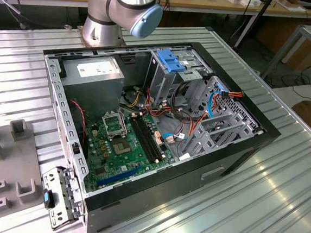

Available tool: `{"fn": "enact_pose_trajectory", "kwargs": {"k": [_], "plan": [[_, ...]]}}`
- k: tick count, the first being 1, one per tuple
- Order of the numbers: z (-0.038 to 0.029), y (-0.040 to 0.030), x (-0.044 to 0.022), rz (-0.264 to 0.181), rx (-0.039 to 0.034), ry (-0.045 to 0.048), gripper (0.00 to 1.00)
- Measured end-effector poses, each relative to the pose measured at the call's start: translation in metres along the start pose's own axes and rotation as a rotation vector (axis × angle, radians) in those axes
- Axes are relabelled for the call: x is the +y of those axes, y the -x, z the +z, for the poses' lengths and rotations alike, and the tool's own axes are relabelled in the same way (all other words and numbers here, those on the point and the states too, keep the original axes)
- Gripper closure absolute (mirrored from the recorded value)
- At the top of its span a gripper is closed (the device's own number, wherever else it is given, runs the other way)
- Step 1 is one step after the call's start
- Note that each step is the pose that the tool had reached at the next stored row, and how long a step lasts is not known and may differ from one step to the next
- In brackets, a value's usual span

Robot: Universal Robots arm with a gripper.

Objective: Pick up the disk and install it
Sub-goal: 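Pick up the disk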

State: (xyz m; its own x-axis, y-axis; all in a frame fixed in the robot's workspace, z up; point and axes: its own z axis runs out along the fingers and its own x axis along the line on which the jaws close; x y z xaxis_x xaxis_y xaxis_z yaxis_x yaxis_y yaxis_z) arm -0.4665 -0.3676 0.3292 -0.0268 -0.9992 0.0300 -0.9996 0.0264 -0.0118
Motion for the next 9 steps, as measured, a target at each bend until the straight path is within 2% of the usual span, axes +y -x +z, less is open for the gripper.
{"fn": "enact_pose_trajectory", "kwargs": {"k": [4,6,9], "plan": [[0.0083,0.0006,0.0004,0.0,0.0,-0.0005,0.4],[0.0163,0.001,0.0005,0.0,-0.0002,-0.0005,0.4],[0.0196,0.0011,0.0006,0.0,-0.0006,-0.0004,0.4]]}}
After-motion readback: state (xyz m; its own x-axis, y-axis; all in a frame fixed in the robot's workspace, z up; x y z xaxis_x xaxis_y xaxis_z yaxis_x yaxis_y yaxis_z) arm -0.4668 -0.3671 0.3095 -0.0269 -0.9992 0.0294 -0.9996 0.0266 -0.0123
